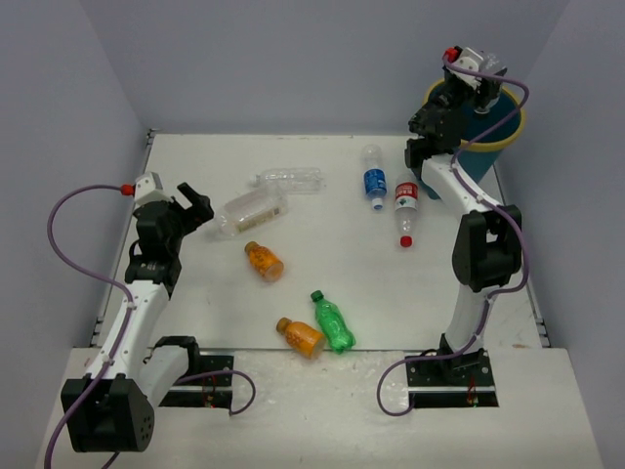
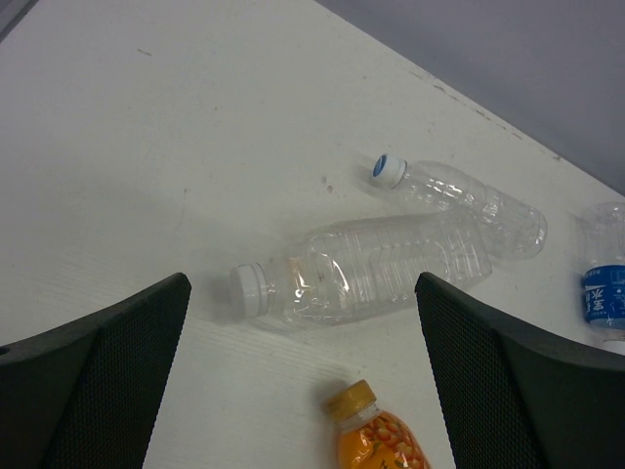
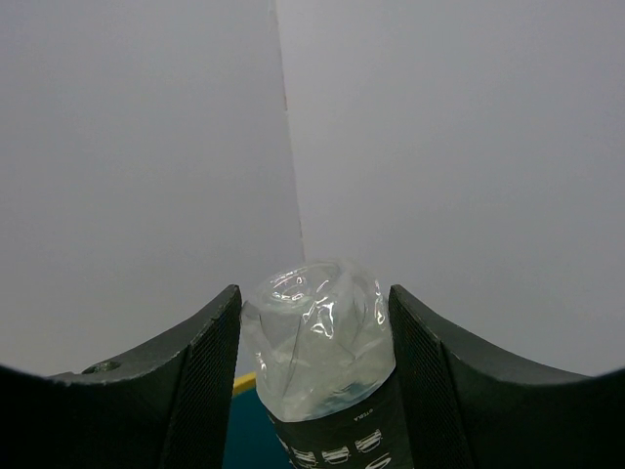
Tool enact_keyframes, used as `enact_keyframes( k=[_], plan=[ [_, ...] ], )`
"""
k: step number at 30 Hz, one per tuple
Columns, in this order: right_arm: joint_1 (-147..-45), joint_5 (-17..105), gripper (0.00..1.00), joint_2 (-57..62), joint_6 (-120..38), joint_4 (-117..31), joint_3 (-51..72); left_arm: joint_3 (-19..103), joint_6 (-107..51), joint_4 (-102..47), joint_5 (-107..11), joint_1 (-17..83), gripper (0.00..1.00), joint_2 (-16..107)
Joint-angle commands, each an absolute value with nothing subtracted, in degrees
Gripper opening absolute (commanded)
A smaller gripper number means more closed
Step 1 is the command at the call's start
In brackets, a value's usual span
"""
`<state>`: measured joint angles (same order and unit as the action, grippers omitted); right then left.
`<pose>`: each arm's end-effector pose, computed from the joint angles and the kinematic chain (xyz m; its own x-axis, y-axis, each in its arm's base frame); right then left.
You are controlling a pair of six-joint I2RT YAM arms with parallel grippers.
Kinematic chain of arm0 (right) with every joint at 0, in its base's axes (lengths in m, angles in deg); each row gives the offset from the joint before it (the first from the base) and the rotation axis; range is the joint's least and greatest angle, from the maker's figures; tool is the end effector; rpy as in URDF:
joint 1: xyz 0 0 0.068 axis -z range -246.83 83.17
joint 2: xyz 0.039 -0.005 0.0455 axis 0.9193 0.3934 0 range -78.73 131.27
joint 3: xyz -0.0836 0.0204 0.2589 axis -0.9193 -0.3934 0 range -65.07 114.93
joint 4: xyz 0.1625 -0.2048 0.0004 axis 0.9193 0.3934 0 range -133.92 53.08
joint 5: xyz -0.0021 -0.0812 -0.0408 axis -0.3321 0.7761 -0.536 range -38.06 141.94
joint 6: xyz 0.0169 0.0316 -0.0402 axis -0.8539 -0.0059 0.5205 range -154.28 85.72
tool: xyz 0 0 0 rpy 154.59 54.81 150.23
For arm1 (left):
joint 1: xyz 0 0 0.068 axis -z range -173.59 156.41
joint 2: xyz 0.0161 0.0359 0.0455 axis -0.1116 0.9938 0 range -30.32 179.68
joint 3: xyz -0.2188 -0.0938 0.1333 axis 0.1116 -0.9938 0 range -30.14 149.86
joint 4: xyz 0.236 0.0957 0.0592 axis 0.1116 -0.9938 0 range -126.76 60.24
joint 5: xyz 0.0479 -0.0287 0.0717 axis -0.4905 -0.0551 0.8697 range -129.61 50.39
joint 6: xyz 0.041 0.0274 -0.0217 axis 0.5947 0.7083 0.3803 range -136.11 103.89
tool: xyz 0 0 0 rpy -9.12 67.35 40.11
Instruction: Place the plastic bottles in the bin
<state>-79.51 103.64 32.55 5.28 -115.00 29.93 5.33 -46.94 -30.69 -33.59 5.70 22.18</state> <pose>0.4189 0.0656 0.4268 0.4200 -0.3100 -0.8529 0.7432 0.6569 0.1272 0.2151 0.0064 0.2748 -0.2075 -0.5123 -0.8333 -0.2541 0.8509 -0.4598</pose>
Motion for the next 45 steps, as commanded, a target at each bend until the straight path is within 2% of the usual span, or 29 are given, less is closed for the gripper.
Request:
enact_keyframes(
  k=[1,2,3,4,6,11,17,20,23,27,32,37,41,45],
  plan=[
    [-80.54,101.49,0.28,31.96,10.47,-129.84,33.10,7.73,-46.18,-27.72,-32.98,5.79,1.00,22.42],
    [-80.56,102.13,0.31,32.44,11.06,-129.73,34.08,7.96,-45.97,-28.08,-32.74,5.79,1.00,22.35],
    [-80.62,102.82,0.39,32.87,11.49,-129.57,35.19,8.28,-45.71,-28.72,-32.26,5.79,1.00,22.20],
    [-80.81,103.06,0.52,32.92,11.04,-129.53,35.17,8.42,-45.52,-29.06,-31.83,5.79,1.00,21.97],
    [-80.98,103.00,0.66,32.63,9.98,-128.67,34.86,8.67,-44.77,-29.58,-30.97,5.79,1.00,21.46],
    [-81.07,103.95,0.81,31.85,8.04,-124.70,35.46,8.80,-44.00,-31.17,-29.18,5.79,1.00,19.91],
    [-81.07,104.73,0.87,31.66,7.38,-120.69,36.62,8.98,-43.79,-32.22,-29.24,5.79,1.00,19.69],
    [-81.00,105.06,0.93,31.10,5.98,-117.51,36.91,9.09,-43.86,-32.53,-29.69,5.79,1.00,19.99],
    [-81.07,105.81,0.99,29.92,3.24,-109.68,37.41,9.24,-43.79,-32.80,-29.76,5.79,1.00,20.07],
    [-81.48,103.42,0.99,25.98,-6.33,-93.67,35.31,9.18,-43.79,-32.83,-30.46,5.79,1.00,20.05],
    [-81.85,87.69,0.99,19.60,-28.06,-60.26,35.72,9.96,-43.88,-33.96,-32.96,5.79,1.00,19.80],
    [-81.98,68.06,0.99,12.41,-40.78,-32.70,35.63,10.92,-45.88,-36.43,-33.71,5.79,1.00,18.46],
    [-82.70,52.91,0.99,6.20,-46.34,-24.25,27.60,11.09,-47.62,-38.83,-36.54,5.79,1.00,17.49],
    [-84.84,49.68,0.99,-0.83,-50.73,-23.48,15.58,11.08,-49.07,-41.76,-39.11,7.50,1.00,16.96]
  ],
)
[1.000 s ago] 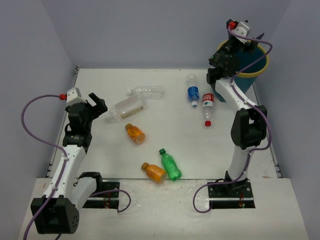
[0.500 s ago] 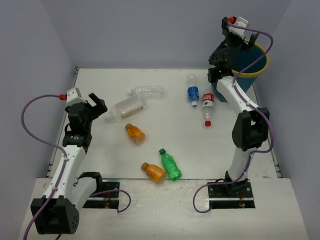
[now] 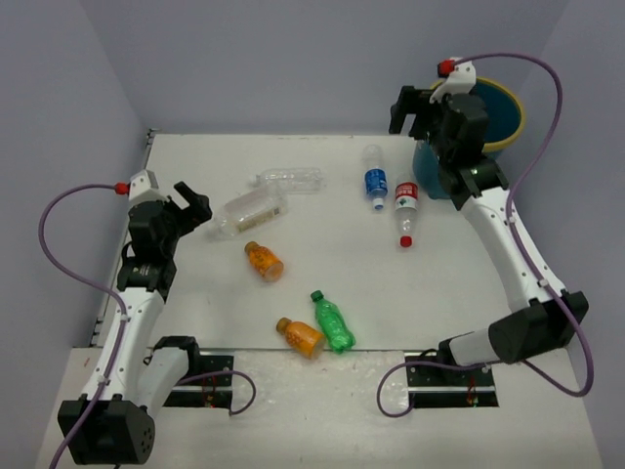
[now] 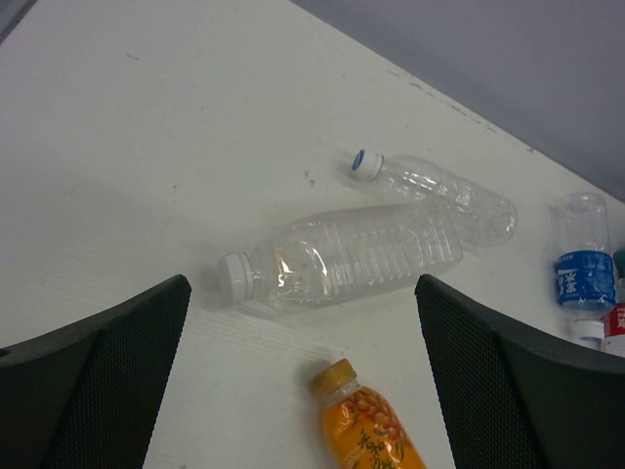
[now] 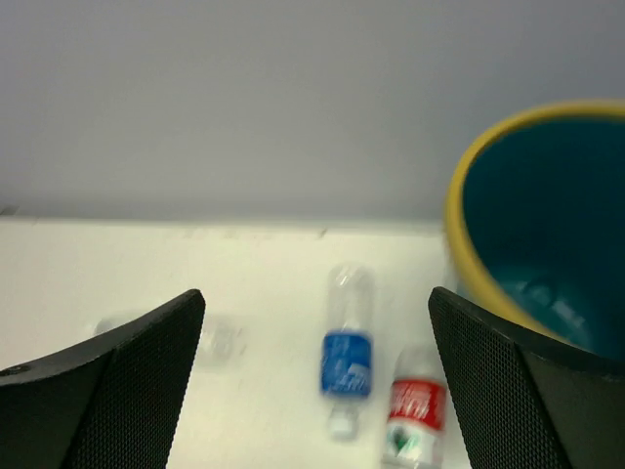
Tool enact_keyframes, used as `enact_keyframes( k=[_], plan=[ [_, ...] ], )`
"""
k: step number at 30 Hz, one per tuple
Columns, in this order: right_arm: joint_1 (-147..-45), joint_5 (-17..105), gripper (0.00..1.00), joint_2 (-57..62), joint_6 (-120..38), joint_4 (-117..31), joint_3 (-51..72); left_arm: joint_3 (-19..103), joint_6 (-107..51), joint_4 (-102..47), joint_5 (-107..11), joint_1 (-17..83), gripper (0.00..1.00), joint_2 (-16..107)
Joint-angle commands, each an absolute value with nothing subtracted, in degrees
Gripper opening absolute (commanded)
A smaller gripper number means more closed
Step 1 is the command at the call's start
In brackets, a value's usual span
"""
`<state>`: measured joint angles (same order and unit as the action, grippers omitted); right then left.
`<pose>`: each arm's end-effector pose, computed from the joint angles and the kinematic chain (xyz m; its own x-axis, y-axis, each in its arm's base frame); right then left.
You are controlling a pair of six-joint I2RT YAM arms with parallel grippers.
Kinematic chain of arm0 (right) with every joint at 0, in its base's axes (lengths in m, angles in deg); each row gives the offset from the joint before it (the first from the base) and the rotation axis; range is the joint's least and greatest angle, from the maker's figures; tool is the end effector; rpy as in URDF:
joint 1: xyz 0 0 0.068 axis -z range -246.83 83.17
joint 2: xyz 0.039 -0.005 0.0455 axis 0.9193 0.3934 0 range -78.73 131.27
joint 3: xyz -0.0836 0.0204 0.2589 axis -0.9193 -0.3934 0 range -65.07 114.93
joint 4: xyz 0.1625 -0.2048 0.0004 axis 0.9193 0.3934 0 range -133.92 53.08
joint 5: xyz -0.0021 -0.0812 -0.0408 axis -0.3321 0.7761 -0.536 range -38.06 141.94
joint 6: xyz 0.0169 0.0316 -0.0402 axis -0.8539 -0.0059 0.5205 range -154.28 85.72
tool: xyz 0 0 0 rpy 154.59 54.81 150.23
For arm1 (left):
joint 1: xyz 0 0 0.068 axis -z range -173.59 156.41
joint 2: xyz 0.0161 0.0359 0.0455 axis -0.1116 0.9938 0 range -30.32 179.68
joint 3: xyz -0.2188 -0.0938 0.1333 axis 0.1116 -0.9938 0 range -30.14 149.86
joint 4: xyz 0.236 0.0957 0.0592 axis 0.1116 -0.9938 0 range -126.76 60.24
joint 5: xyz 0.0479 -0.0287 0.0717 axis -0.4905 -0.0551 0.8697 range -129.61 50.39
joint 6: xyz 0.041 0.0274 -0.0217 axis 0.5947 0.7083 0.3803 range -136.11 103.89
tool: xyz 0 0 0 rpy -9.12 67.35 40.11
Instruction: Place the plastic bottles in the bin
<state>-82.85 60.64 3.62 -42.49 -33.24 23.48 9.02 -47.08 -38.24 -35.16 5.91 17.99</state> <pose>0.3193 0.0860 0.4527 -0.0927 0.1202 -0.9884 -0.1157 0.9847 0.1306 0.2001 0.0045 0.2977 -0.2173 -0.5150 -0.8292 -0.2266 0.8529 -0.4704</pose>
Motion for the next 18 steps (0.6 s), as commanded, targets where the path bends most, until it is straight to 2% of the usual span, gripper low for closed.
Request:
enact_keyframes(
  k=[1,9,18],
  plan=[
    [-86.28,50.11,0.99,-3.35,-52.48,-24.07,10.45,10.99,-49.16,-42.69,-41.01,8.27,1.00,16.79],
    [-100.28,52.26,0.99,-11.40,-58.31,-25.99,-9.59,6.93,-51.33,-47.10,-37.21,19.27,1.00,12.93],
    [-121.87,51.42,0.99,-12.09,-67.32,-26.91,-22.98,-3.65,-57.20,-48.40,-40.93,22.65,1.00,7.63]
  ],
)
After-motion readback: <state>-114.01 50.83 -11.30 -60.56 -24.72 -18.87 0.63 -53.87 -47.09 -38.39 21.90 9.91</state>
